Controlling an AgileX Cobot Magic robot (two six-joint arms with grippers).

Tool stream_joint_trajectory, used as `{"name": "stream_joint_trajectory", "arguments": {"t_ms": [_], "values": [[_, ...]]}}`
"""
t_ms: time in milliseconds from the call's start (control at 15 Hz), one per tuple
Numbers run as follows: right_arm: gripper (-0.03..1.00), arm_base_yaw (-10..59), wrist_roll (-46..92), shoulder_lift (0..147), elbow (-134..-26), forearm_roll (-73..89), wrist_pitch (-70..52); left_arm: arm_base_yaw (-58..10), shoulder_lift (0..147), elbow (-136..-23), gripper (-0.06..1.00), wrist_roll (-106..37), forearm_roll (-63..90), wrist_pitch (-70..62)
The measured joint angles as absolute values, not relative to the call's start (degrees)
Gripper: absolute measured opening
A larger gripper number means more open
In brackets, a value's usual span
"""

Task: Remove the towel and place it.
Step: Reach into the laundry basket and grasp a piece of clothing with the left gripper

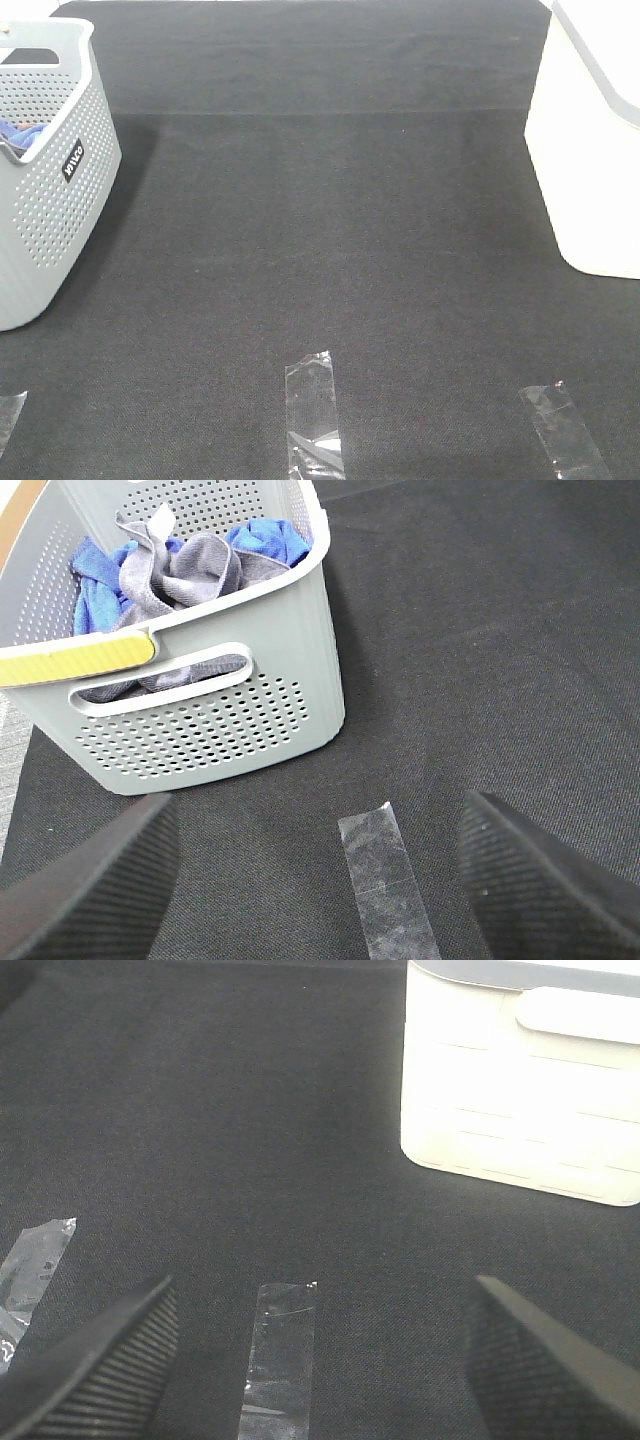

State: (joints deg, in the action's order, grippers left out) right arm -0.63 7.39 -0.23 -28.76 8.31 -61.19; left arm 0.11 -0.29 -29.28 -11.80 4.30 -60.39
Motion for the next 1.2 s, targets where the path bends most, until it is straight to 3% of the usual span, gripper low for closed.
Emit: {"name": "stream_joint_trajectory", "arguments": {"t_ms": [1200], "values": [[0.74, -0.6, 7.4, -0.2, -28.8, 8.3, -61.2, 0.1, -0.3, -29.3, 0.74, -11.8, 4.3, -60.4]]}}
